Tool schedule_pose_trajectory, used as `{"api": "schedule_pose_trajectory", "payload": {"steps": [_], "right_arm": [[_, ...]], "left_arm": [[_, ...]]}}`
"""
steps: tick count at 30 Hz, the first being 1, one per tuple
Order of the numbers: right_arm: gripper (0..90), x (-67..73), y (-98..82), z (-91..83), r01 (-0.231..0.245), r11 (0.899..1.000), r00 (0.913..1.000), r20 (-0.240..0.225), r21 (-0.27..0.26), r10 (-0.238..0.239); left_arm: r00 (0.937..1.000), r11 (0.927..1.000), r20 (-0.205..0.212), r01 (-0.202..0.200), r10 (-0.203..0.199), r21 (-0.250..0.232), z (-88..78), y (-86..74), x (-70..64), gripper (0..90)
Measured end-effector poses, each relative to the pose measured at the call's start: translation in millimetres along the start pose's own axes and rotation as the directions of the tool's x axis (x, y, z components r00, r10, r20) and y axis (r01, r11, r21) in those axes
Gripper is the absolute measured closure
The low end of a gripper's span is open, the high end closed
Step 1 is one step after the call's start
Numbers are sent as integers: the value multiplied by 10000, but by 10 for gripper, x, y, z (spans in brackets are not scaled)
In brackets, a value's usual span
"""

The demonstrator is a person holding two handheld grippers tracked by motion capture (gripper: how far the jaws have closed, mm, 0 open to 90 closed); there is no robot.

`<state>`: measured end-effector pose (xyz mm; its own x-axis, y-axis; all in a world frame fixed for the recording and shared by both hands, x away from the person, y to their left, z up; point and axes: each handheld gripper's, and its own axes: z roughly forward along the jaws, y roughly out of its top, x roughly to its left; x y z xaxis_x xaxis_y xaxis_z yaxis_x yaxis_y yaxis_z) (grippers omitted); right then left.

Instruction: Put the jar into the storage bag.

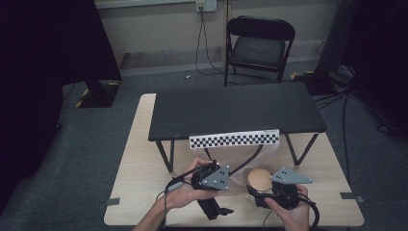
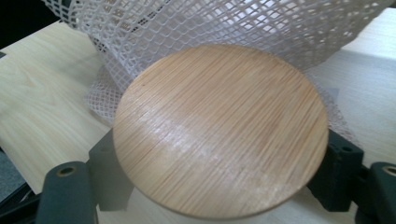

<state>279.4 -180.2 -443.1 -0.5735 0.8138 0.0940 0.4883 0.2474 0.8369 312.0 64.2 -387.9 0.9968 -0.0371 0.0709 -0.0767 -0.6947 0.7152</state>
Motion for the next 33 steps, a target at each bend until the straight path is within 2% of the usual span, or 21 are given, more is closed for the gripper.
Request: {"api": "schedule_pose_trajectory", "payload": {"steps": [5, 11, 21, 24, 33], "right_arm": [[260, -15, -4, -36, 85, 9996, 9996, 266, -283, -77], [261, -31, 0, -76, 45, 9992, 10000, 87, -393, -41], [261, -62, 95, -251, -296, 9959, 9991, -322, -855, 269], [261, -44, 133, -283, -403, 9945, 9976, -591, -969, 347], [262, 54, 262, -342, -220, 9921, 9946, -1031, -1239, 92]], "left_arm": [[10000, 10000, -14, -32, 32, 3, 6, 3, 0, 4], [10000, 10000, -43, -18, 17, -15, 15, 4, 0, 4], [10000, 9999, -46, 41, -42, -154, 41, 5, 11, 4], [10000, 9998, -59, 79, -80, -168, 46, 5, 8, 4], [10000, 9999, -87, 46, -47, -130, 60, 13, 4, 4]]}}
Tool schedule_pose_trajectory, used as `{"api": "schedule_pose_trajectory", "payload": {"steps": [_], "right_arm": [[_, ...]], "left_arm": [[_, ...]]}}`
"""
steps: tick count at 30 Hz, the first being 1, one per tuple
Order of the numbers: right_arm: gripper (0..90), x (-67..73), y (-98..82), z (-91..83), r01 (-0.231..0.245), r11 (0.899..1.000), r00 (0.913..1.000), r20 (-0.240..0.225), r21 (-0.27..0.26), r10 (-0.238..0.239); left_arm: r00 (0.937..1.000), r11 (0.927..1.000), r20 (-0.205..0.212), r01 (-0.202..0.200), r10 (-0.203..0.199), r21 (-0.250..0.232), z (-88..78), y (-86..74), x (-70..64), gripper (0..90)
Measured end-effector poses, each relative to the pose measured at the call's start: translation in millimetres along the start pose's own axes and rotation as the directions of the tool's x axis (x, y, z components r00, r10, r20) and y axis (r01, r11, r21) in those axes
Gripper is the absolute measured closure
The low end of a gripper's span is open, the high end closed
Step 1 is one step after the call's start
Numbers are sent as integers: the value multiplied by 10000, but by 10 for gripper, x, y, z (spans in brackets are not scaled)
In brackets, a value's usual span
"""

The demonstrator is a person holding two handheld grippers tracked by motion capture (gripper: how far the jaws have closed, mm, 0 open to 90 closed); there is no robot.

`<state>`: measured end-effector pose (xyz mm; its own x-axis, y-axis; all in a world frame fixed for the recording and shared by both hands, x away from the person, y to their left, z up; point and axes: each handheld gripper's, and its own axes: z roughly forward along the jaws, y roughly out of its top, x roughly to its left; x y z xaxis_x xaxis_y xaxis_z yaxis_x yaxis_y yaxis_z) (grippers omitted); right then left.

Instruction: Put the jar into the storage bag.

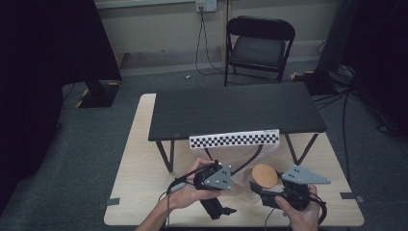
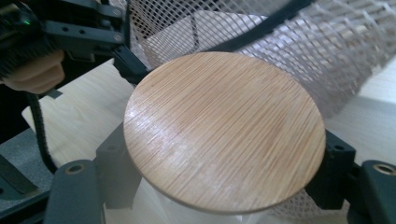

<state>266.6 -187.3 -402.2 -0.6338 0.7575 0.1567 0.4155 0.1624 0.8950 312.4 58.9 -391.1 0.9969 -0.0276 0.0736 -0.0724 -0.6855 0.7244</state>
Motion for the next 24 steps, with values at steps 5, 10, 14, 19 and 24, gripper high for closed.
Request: {"api": "schedule_pose_trajectory", "payload": {"steps": [5, 10, 14, 19, 24], "right_arm": [[262, 12, 95, -10, 30, 9998, 9998, -208, -218, -34], [262, 6, 169, -49, -43, 9991, 9997, -241, -426, 33], [262, 5, 224, -81, -102, 9981, 9994, -333, -604, 82], [262, 27, 261, -70, -154, 9973, 9989, -442, -714, 123], [262, 65, 304, -58, -98, 9971, 9985, -538, -757, 57]], "left_arm": [[10000, 10000, 15, -17, 17, 55, 1, -3, -1, 4], [10000, 9999, -28, -38, 39, 101, 8, -2, -7, 4], [10000, 9999, -49, -56, 56, 126, 12, -1, -7, 4], [9998, 9997, -165, -65, 68, 234, 25, 0, -12, 4], [9998, 9996, -174, -85, 90, 263, 26, -2, -10, 5]]}}
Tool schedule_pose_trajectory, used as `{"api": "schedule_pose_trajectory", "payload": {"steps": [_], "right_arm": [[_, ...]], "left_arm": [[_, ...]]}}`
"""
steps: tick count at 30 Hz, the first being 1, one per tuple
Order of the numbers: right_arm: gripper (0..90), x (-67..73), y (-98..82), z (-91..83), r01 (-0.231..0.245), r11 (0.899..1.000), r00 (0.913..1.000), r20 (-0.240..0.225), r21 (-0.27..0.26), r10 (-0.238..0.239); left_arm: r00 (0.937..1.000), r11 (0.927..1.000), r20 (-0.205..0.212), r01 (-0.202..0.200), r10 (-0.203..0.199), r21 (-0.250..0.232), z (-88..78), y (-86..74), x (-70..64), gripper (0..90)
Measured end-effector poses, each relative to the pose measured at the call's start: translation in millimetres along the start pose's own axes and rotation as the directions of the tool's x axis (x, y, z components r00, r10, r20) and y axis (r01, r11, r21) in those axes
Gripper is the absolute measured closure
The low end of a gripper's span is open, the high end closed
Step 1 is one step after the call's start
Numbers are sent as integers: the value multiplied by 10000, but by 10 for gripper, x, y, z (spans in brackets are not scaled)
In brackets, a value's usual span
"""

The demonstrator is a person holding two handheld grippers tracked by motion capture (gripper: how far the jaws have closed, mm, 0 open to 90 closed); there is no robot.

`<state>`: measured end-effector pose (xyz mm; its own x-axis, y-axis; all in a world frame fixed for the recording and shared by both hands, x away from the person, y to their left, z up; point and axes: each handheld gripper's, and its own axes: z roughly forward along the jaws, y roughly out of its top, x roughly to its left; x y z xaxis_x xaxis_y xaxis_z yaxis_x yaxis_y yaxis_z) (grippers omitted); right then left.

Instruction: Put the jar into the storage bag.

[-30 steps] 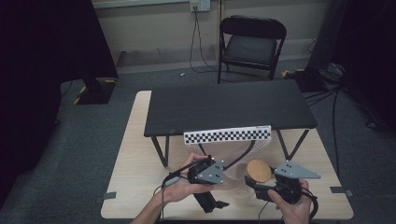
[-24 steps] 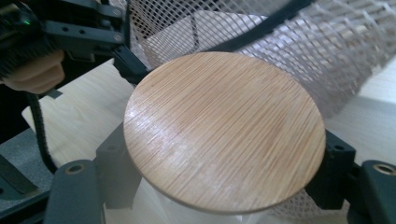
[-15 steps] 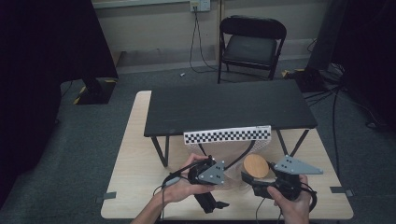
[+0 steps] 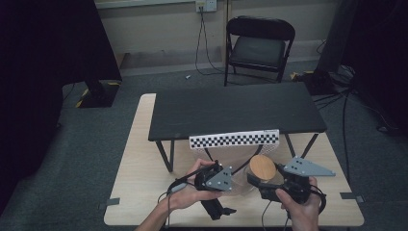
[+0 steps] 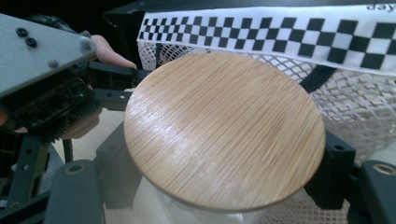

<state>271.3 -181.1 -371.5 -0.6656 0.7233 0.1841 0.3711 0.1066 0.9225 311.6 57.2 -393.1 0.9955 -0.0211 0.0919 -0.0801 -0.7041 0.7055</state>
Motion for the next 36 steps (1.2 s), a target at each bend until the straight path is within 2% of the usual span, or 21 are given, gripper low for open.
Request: {"api": "schedule_pose_trajectory", "payload": {"steps": [12, 19, 29, 36], "right_arm": [[262, 62, 192, -2, 14, 9985, 9997, -240, -553, -27], [262, 87, 384, -29, -3, 9950, 9997, -256, -998, -23], [263, 22, 604, 15, -469, 9855, 9987, -277, -1633, 430], [262, -47, 728, 93, -888, 9779, 9960, -276, -1892, 851]], "left_arm": [[9999, 10000, -140, 11, -10, 89, 21, -3, -1, 5], [9999, 10000, -115, 2, -1, 63, 16, 0, -3, 5], [9999, 10000, -139, -96, 96, 21, 20, 8, -13, 4], [9997, 9997, -145, -219, 218, -79, 11, 20, -23, 5]]}}
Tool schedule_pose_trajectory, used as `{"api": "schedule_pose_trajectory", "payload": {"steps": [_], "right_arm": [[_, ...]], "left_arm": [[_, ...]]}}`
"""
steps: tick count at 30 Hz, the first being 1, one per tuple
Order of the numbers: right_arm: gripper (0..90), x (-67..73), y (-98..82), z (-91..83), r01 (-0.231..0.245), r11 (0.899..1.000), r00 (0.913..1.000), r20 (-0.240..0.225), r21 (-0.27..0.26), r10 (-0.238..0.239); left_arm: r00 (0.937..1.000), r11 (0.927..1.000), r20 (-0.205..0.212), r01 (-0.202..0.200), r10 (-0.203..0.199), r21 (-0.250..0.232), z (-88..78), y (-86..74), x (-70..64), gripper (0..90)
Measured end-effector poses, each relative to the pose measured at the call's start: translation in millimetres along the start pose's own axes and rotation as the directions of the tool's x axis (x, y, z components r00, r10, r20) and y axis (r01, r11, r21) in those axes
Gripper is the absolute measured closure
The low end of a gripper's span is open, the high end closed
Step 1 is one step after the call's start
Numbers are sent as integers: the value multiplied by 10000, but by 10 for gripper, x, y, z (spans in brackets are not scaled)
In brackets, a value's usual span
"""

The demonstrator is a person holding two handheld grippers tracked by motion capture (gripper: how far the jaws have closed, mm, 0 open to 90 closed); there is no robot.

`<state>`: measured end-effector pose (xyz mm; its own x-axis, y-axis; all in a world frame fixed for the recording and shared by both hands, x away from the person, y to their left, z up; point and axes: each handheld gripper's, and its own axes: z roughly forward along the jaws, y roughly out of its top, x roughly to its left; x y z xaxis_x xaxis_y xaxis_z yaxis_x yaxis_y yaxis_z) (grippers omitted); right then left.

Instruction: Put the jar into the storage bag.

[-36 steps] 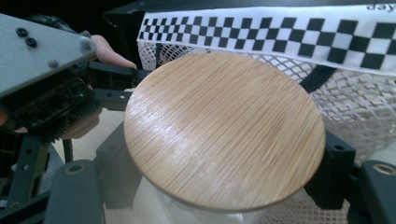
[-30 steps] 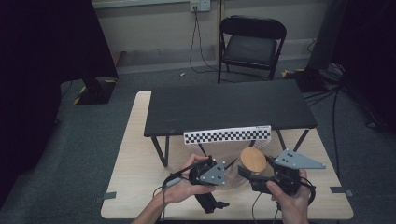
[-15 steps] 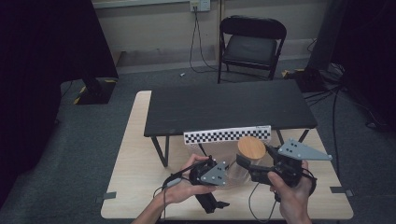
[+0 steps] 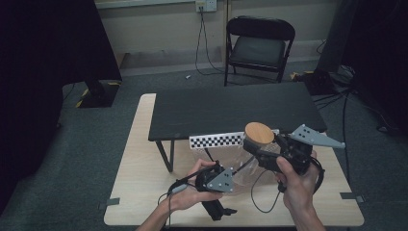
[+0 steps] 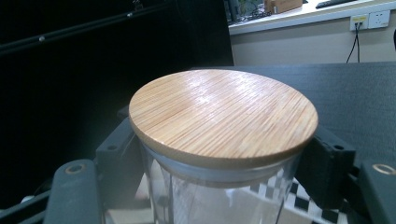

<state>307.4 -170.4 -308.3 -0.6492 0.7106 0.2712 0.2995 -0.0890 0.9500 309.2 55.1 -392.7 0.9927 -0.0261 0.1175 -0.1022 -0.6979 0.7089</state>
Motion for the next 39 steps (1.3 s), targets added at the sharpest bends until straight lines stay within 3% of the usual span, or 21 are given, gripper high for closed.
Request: {"api": "schedule_pose_trajectory", "payload": {"steps": [16, 24, 31, 36, 39], "right_arm": [[262, -33, 0, 295, -444, 9989, 9990, -24, -120, 444], [262, -96, -122, 324, -240, 9997, 9996, 145, 79, 239], [262, -94, -245, 296, 374, 9978, 9978, 517, 555, -403], [262, 6, -321, 258, 1186, 9867, 9897, 664, 1114, -1265], [262, 12, -356, 258, 1302, 9831, 9877, 701, 1291, -1400]], "left_arm": [[9994, 9979, 326, -44, 65, -641, -47, 14, -12, 5], [9991, 9973, 424, -26, 57, -729, -60, 13, -10, 5], [9991, 9975, 425, -8, 38, -707, -58, 13, -7, 5], [9991, 9975, 416, 33, -3, -707, -48, 7, -3, 5], [9993, 9977, 380, 78, -53, -669, -44, 10, -10, 5]]}}
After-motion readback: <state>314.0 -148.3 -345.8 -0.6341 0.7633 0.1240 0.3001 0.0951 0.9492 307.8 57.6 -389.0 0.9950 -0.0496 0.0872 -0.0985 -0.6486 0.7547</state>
